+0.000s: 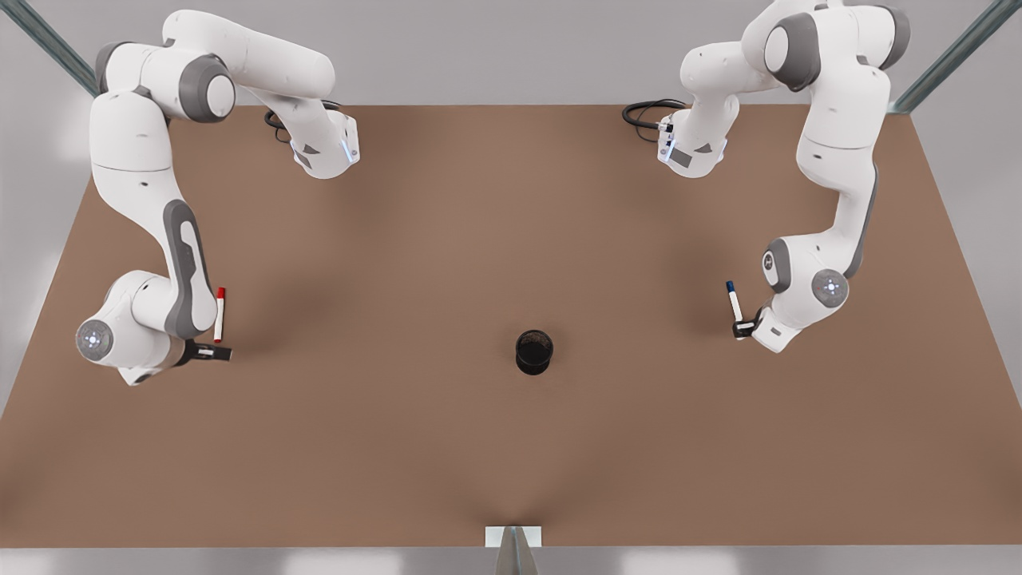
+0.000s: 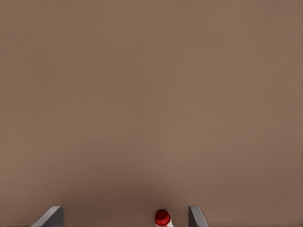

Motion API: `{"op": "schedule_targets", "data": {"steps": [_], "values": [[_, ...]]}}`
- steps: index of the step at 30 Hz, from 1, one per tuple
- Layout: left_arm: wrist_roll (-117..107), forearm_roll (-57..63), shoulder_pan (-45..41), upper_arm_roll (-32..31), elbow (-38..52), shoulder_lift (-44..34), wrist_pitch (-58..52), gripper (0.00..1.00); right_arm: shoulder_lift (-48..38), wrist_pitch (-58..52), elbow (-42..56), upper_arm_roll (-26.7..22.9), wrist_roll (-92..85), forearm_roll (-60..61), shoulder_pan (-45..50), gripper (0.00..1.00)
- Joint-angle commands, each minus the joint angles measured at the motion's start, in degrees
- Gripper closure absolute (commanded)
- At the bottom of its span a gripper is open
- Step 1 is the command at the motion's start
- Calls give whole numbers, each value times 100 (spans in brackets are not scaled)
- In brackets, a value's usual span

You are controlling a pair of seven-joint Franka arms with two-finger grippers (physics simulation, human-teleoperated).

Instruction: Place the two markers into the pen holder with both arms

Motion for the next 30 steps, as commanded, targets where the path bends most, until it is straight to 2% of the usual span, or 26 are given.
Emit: {"op": "schedule_targets", "data": {"steps": [1,2,4,8,10,12,14,20,24,28,30], "values": [[5,7,0,-8,16,28,28,47,-76,157,-158,9,-925,-239,-1,3],[5,7,0,-8,16,28,28,49,-120,183,-264,9,-1056,-239,-10,3],[5,7,0,-8,16,54,28,51,-427,912,-922,9,-1338,-257,-36,4],[5,7,0,-8,34,72,28,53,-551,1062,-1231,0,-1540,-274,-115,4],[5,7,0,-8,34,72,28,57,-577,1185,-1380,0,-1646,-274,-168,7],[5,7,0,-8,34,72,28,60,-630,1238,-1503,0,-1681,-283,-168,23],[5,7,0,-8,34,72,28,63,-647,1247,-1529,0,-1681,-309,-177,33],[5,7,0,-8,34,115,28,64,-524,1370,-1547,9,-1866,-309,-361,37],[-4,7,0,-8,34,115,28,75,-533,1484,-1670,9,-1866,-309,-361,50],[-39,7,-9,-8,78,72,2,79,-542,1475,-1679,9,-1866,-309,-370,72],[-48,7,-27,-17,279,-86,-323,79,-542,1475,-1679,9,-1866,-309,-379,74]]}}
